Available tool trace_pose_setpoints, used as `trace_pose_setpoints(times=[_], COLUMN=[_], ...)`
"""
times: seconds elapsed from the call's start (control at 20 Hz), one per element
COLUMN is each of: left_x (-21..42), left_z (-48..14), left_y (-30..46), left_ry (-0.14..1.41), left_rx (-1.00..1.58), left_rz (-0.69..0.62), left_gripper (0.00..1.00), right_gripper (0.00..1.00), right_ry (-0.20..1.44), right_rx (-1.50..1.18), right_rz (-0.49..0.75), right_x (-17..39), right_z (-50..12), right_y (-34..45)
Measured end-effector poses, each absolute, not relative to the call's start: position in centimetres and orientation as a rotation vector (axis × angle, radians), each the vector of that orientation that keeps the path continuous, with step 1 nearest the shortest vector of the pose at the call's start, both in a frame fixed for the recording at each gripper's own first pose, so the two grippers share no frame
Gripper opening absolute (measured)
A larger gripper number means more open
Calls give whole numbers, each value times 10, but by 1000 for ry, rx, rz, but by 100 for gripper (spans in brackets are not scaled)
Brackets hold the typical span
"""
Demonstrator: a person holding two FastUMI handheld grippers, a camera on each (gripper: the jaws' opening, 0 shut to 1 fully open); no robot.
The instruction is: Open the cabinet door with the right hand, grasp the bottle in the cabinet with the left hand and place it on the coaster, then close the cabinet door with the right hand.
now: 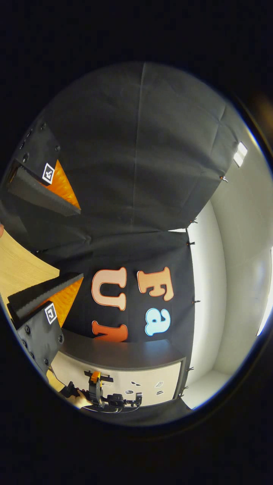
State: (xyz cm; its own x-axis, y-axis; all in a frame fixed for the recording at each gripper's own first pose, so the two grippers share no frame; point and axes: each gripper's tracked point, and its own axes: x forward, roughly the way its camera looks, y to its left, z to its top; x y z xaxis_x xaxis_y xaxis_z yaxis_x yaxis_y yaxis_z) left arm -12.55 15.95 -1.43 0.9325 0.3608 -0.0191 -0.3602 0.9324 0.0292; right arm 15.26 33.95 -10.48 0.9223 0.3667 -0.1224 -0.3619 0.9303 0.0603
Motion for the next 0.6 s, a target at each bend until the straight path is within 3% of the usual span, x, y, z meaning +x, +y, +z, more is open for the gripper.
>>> trace_pose_setpoints(times=[0.6], left_x=[-126], left_z=[-16], left_y=[128], left_ry=[34], left_rx=[-11], left_rz=[313], left_gripper=[98], right_gripper=[25], right_ry=[127], right_rx=[25], right_rz=[438], right_x=[57], right_z=[-101], right_y=[270])
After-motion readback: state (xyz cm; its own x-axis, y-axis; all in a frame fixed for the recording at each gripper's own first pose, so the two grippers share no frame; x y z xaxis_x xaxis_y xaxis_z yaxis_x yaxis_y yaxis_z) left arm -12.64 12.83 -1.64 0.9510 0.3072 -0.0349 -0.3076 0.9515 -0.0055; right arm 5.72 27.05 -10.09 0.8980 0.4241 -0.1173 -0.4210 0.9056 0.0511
